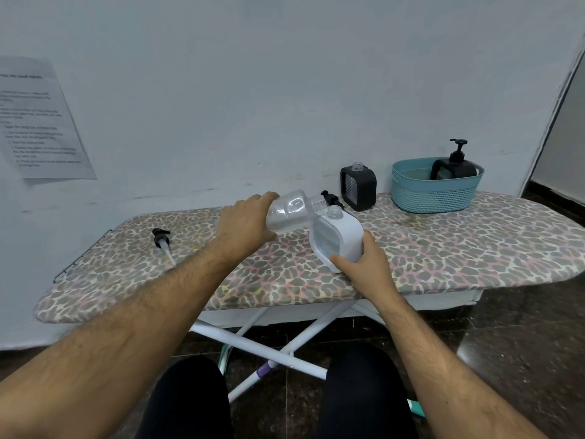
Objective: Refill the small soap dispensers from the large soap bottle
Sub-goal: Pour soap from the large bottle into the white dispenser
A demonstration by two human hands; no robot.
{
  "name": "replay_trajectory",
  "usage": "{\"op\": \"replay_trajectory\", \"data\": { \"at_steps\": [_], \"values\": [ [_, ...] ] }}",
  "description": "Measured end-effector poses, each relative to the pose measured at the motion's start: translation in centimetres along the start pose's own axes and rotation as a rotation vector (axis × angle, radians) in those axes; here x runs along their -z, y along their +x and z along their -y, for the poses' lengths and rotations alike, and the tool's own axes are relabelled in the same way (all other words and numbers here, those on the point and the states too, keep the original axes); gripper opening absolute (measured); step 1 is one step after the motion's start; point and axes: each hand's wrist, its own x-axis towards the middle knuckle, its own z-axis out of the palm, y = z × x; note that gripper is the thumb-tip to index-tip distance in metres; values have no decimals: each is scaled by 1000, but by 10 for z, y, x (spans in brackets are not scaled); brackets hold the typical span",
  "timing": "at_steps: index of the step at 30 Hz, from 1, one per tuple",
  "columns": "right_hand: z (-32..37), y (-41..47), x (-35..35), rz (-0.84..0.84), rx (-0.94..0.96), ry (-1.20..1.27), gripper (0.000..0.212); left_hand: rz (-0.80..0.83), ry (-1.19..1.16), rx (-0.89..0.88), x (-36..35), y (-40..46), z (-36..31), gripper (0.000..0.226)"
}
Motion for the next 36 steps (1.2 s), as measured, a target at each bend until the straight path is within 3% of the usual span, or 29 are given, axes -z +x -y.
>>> {"op": "replay_trajectory", "data": {
  "at_steps": [9,17,22,28,36],
  "values": [
    [2,-1,-1,-6,-24,-5,56,-54,-541,235,-17,-9,19,82],
    [-7,0,0,-51,-67,45,62,-254,-935,452,-31,-22,57,78],
    [9,6,-17,-54,-56,28,71,-390,-1025,567,-39,-31,116,73],
    [3,5,-15,-123,-49,19,63,-497,-1112,690,-50,-31,141,71],
    [2,6,-19,-136,-40,27,62,-503,-1123,697,-59,-26,141,73]
  ]
}}
